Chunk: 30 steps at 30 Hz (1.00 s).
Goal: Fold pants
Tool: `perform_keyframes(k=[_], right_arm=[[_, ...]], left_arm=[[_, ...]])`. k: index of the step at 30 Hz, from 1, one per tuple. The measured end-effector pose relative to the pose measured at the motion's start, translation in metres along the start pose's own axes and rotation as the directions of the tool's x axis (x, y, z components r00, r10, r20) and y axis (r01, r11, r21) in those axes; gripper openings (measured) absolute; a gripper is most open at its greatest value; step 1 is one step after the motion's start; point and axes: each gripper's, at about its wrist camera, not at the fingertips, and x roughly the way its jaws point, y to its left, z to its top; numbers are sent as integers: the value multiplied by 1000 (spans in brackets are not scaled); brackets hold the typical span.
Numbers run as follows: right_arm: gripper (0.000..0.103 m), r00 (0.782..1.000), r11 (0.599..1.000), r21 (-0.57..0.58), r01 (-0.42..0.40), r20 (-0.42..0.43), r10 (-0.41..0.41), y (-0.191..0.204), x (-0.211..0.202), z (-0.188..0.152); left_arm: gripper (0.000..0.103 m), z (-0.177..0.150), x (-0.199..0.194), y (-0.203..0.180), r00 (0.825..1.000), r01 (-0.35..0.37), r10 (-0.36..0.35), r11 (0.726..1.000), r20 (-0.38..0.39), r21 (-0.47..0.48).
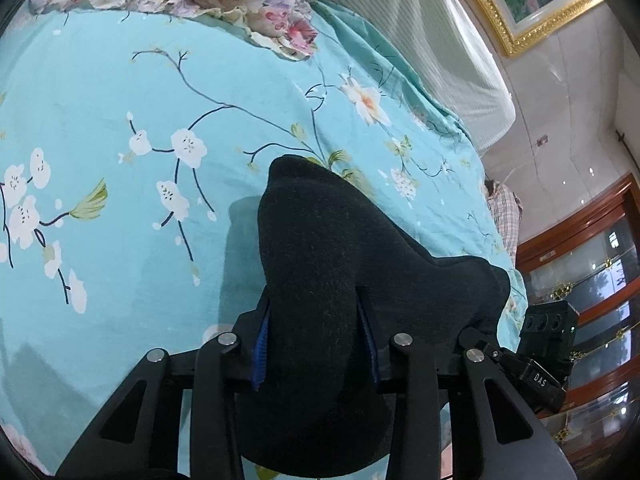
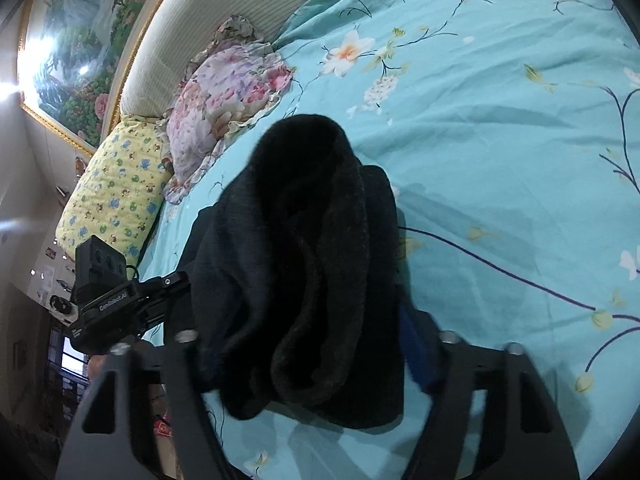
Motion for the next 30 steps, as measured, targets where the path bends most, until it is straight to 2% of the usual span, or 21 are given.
perform_keyframes(k=[2, 11, 21, 30], right_arm=[[57, 1000, 1000, 2, -12, 1, 12, 0, -1, 0], [50, 999, 999, -37, -27, 21, 28, 16, -8, 4], [48, 996, 988, -120, -92, 2, 93, 55, 5, 18], [48, 989, 969, -202, -144, -42, 139, 101, 41, 34]], left_arm=[[32, 0, -3, -1, 1000, 4, -4, 1000, 5, 2], [27, 2, -24, -4, 999, 31, -31, 1000, 34, -2], [27, 12, -76, 9, 990, -8, 10, 1000, 138, -11], [27, 22, -119, 40, 970, -65, 78, 996, 232, -64]])
